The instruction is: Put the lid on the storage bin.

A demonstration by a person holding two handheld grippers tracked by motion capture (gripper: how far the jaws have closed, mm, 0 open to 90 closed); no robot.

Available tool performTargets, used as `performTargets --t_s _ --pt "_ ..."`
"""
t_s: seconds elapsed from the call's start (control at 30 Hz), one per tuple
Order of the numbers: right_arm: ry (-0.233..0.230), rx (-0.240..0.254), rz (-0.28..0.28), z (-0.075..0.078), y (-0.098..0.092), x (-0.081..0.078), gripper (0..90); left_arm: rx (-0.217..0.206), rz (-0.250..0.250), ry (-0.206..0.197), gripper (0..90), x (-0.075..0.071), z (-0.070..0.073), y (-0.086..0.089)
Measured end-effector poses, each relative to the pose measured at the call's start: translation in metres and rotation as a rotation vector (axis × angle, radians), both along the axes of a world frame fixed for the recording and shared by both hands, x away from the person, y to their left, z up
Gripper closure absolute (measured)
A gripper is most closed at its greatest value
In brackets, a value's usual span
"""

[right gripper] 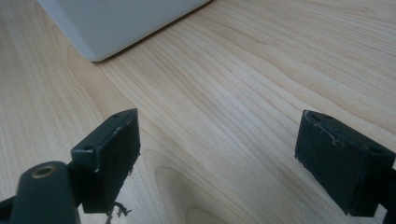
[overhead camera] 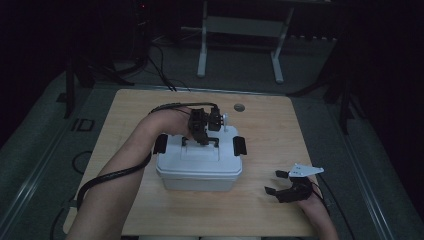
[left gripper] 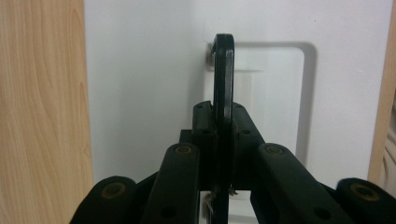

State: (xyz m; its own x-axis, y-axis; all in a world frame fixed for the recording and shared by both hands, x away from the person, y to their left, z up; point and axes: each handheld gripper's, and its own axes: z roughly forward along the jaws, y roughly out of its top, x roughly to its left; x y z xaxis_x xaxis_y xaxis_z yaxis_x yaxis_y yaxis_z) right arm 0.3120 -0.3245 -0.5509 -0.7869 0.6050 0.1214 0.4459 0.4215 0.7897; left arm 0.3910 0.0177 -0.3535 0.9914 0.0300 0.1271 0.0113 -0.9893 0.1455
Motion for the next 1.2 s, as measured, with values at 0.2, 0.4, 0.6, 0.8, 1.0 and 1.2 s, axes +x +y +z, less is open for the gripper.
performTargets --t_s 0.2,0.4,0.6,0.8,1.0,1.2 --pt "-0.001 -0.002 0.0 0.0 0.0 0.0 13.8 -0.001 0.012 0.01 83.5 -0.001 0.0 0.001" --pt "0.008 -0.006 -0.003 -0.001 0.0 0.0 13.8 0.006 0.011 0.011 83.5 -0.003 -0.001 0.004" --pt "0.005 -0.007 0.0 -0.001 0.001 0.0 13.8 -0.005 0.015 0.014 83.4 0.0 -0.003 0.005" --pt "0.007 -0.008 0.0 -0.001 0.0 0.0 13.8 -0.014 0.019 0.028 83.2 0.002 -0.007 0.003" --pt "0.007 -0.008 0.002 -0.002 0.0 0.0 13.8 -0.035 0.061 0.015 78.6 0.006 -0.007 0.009" --pt "0.007 -0.01 0.002 -0.002 0.001 0.0 13.8 -0.055 0.184 0.006 33.6 0.012 -0.01 0.02"
